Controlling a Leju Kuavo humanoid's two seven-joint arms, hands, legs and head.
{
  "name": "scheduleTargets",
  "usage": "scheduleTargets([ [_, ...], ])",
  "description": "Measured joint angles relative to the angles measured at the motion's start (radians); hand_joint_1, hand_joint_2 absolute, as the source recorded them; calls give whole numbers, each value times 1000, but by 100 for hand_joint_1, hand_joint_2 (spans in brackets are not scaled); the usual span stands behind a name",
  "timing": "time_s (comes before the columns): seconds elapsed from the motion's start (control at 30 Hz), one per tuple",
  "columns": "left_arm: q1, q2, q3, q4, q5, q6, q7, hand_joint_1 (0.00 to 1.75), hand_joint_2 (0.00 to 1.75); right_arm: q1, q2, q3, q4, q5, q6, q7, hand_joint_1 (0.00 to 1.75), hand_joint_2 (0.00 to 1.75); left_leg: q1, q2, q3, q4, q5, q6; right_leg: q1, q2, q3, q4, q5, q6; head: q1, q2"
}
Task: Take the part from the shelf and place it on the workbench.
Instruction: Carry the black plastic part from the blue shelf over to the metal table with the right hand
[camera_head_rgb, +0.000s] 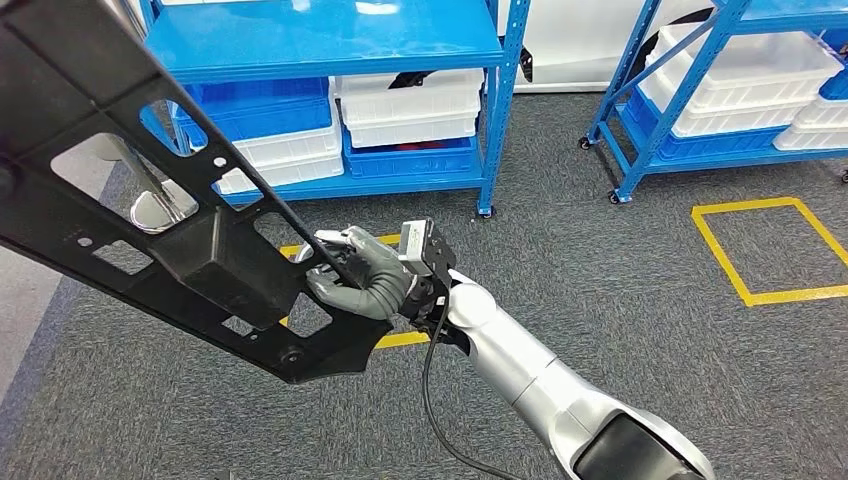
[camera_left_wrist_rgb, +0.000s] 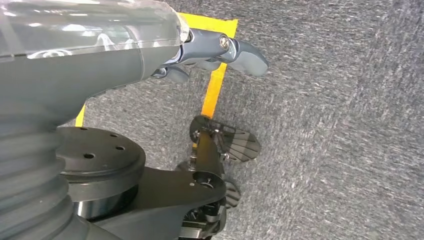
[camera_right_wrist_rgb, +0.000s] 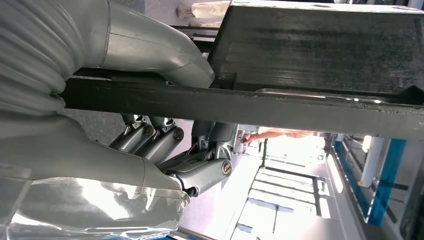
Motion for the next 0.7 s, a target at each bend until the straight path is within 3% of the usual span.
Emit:
scheduleTargets([
  [0.07, -1, 0, 0, 0, 0, 0, 0, 0, 175, -1, 0, 0, 0, 0, 0, 0, 175, 175, -3, 0, -9, 15, -6, -11, 1, 0, 38, -80, 19, -10, 0, 0],
  [0.17, -1, 0, 0, 0, 0, 0, 0, 0, 175, 0, 0, 0, -1, 0, 0, 0, 175, 175, -3, 1, -16, 20, -6, -27, 4, 4, 34, -90, 21, -33, 0, 0],
  [0.23, -1, 0, 0, 0, 0, 0, 0, 0, 175, -1, 1, 0, -1, 0, 0, 0, 175, 175, 0, 0, -31, 53, -33, -37, 2, 4, 33, -94, 26, -46, 0, 0],
  [0.33, 0, 0, 0, 0, 0, 0, 0, 0, 175, -1, 2, 0, -1, 0, 1, -1, 175, 175, 3, 0, -109, 234, -127, -47, 4, 4, 30, -96, 29, -54, 0, 0],
  [0.37, 1, 0, 0, 0, 0, 0, 0, 0, 175, 0, 2, 0, 0, 0, 1, -1, 175, 175, 3, 0, -132, 287, -144, -47, 6, 5, 29, -96, 29, -55, 0, 0],
  [0.4, 2, 0, 0, 0, 0, 0, 0, 0, 175, 1, 2, 0, 0, 1, 1, -1, 175, 175, 3, -1, -139, 306, -143, -46, 8, 6, 28, -96, 30, -56, 0, 0],
  [0.43, 3, 0, 0, 0, 0, 0, 0, 0, 175, 2, 2, 0, 0, 1, 1, -1, 175, 175, 2, -1, -127, 285, -124, -42, 9, 7, 29, -96, 30, -56, 0, 0],
  [0.5, 3, 1, 0, 0, 0, 0, 0, 0, 175, 0, 3, 0, 0, 1, 2, -2, 175, 175, -1, -4, -58, 149, -59, -28, 12, 10, 32, -96, 30, -56, 0, 0],
  [0.57, 1, 2, 0, 0, 0, 0, 0, 0, 175, -2, 4, 0, -1, 1, 2, -3, 175, 175, -7, -8, -4, 39, -26, -15, 14, 12, 31, -97, 33, -50, 0, 0],
  [0.7, 2, 2, -1, 0, -1, 0, -2, 0, 175, -2, 5, 0, -1, 3, 2, -3, 175, 175, -6, -8, 11, -2, -14, -2, 15, 12, 28, -103, 38, -29, 0, 0],
])
